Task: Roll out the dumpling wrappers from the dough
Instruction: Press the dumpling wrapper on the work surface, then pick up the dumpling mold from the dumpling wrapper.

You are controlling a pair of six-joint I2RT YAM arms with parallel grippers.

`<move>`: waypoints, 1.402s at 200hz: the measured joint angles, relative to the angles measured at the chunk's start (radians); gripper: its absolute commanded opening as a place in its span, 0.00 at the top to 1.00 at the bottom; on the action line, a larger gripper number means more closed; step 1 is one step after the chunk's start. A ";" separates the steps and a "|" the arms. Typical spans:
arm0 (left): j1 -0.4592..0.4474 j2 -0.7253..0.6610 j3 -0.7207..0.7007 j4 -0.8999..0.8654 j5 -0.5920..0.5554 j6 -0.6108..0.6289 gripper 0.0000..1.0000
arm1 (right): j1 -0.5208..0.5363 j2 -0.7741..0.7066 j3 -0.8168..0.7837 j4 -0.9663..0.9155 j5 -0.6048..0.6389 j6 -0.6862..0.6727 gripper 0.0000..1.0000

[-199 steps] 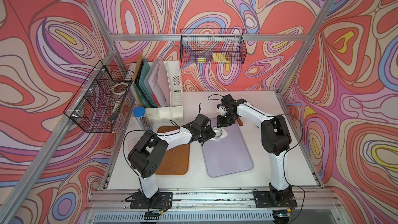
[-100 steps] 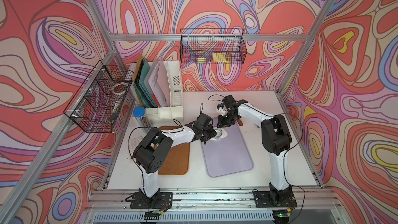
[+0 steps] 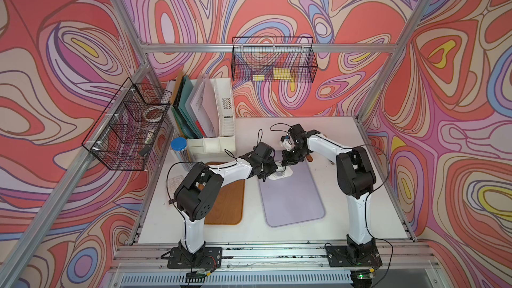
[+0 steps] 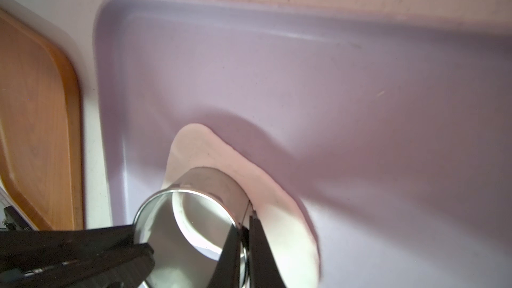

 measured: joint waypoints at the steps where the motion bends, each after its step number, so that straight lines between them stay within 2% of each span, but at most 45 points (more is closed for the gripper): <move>1: 0.000 0.001 0.001 -0.002 -0.001 0.002 0.84 | 0.000 -0.001 -0.002 0.001 0.002 0.000 0.92; 87: 0.000 0.010 0.006 -0.013 -0.002 0.020 0.83 | 0.021 -0.025 -0.016 0.003 0.062 0.000 0.91; 105: -0.001 0.004 0.004 -0.012 0.000 0.023 0.78 | 0.024 -0.022 0.000 -0.021 0.076 -0.003 0.91; 141: -0.014 -0.048 -0.020 -0.017 -0.001 0.047 0.59 | 0.031 -0.021 0.031 -0.062 0.080 -0.004 0.91; 182: -0.011 -0.219 -0.095 -0.040 -0.035 0.096 0.45 | 0.035 -0.034 0.043 -0.084 0.083 -0.004 0.92; 220: 0.040 -0.330 -0.191 -0.038 -0.039 0.122 0.29 | 0.058 -0.074 0.045 -0.100 0.153 -0.005 0.93; 251: 0.103 -0.348 -0.278 -0.041 -0.029 0.136 0.24 | 0.076 -0.096 0.045 -0.097 0.195 -0.004 0.94; 280: 0.119 -0.349 -0.289 -0.048 -0.013 0.158 0.22 | 0.093 -0.096 0.045 -0.100 0.239 -0.004 0.94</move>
